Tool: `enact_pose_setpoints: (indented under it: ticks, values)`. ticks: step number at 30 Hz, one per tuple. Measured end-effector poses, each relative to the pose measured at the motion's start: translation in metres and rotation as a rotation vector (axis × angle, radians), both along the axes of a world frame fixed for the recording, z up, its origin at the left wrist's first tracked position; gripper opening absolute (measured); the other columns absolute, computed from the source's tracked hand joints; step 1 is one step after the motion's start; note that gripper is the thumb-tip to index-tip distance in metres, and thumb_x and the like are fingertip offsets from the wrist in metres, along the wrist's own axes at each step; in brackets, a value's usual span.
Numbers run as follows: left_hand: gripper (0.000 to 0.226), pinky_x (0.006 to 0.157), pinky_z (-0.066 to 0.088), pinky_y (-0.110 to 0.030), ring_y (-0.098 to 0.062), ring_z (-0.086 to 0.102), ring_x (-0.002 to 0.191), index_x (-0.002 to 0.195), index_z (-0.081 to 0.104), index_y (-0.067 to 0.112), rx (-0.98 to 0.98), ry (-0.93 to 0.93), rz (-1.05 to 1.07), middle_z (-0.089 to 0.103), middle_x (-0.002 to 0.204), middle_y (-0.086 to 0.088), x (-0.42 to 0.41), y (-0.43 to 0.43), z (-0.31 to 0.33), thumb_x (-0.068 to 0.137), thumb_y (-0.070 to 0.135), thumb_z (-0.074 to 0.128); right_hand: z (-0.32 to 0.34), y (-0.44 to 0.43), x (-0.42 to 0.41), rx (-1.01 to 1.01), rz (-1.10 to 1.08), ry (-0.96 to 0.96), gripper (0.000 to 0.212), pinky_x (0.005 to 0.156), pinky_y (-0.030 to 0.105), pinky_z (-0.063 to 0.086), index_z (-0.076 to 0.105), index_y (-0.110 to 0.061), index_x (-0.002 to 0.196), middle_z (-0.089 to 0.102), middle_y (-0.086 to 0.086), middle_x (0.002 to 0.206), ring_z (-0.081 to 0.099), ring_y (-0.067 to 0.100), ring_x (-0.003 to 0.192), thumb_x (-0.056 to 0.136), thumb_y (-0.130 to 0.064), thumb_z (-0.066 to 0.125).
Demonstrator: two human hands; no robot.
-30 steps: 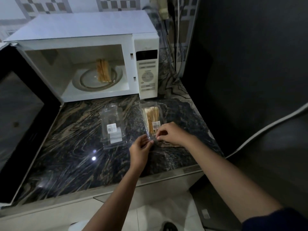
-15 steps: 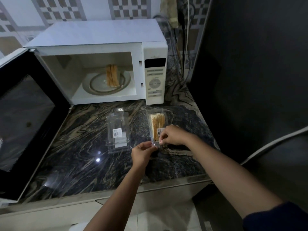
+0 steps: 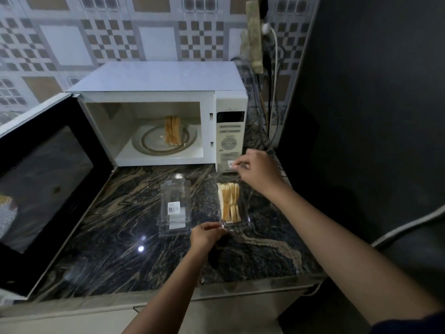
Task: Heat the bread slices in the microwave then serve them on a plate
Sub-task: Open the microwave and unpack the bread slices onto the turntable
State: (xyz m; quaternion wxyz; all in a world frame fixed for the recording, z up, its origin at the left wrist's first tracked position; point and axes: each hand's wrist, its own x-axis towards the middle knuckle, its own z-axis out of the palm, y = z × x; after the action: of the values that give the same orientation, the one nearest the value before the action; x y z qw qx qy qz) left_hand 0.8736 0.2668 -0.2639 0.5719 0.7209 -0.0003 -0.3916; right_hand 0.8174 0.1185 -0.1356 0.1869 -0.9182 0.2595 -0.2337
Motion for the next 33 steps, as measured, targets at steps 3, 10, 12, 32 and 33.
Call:
enact_pose_setpoints:
  ticks: [3,10,12,32,33]
  values:
    - [0.013,0.067,0.059,-0.030,-0.024,0.068,0.076,0.090,0.069,0.003,-0.038,0.089,0.023,0.068,0.091,-0.018,0.002,-0.001,0.003,0.078,0.000,0.070,-0.009,-0.003,-0.003,-0.101,-0.019,-0.132,0.020,0.057,0.022,0.031,0.069,-0.013,0.103,0.061,0.004,0.082,0.054,0.017,0.069,0.088,-0.020,0.059]
    - [0.020,0.041,0.049,-0.015,-0.013,0.064,0.047,0.103,0.063,-0.010,-0.133,0.185,0.103,0.062,0.075,-0.015,-0.005,-0.005,0.012,0.083,-0.006,0.060,-0.044,-0.001,-0.001,-0.132,0.072,-0.180,0.008,0.053,0.029,0.039,0.051,-0.007,0.090,0.052,0.003,0.077,0.054,0.021,0.067,0.088,-0.013,0.056]
    - [0.018,0.039,0.049,-0.016,-0.010,0.061,0.038,0.101,0.063,-0.008,-0.152,0.206,0.127,0.062,0.072,-0.015,-0.005,-0.006,0.013,0.084,-0.006,0.059,-0.052,0.000,0.004,-0.030,0.037,-0.078,0.010,0.057,0.025,0.032,0.048,-0.009,0.085,0.049,0.004,0.082,0.053,0.024,0.075,0.089,-0.014,0.055]
    - [0.003,0.038,0.048,-0.017,-0.020,0.059,0.049,0.077,0.062,-0.008,-0.218,0.308,0.376,0.060,0.053,-0.014,-0.025,-0.019,0.013,0.078,-0.010,0.061,-0.065,-0.005,0.028,0.622,-0.204,0.302,0.035,0.047,0.021,0.037,0.046,-0.016,0.071,0.058,0.005,0.088,0.057,0.020,0.077,0.067,-0.031,0.077]
    - [0.003,0.037,0.047,-0.016,-0.021,0.057,0.050,0.080,0.062,-0.009,-0.215,0.302,0.376,0.059,0.058,-0.016,-0.025,-0.020,0.015,0.078,-0.011,0.060,-0.060,-0.008,0.021,0.597,-0.189,0.312,0.035,0.047,0.022,0.036,0.051,-0.014,0.079,0.056,0.005,0.090,0.057,0.020,0.077,0.067,-0.032,0.077]
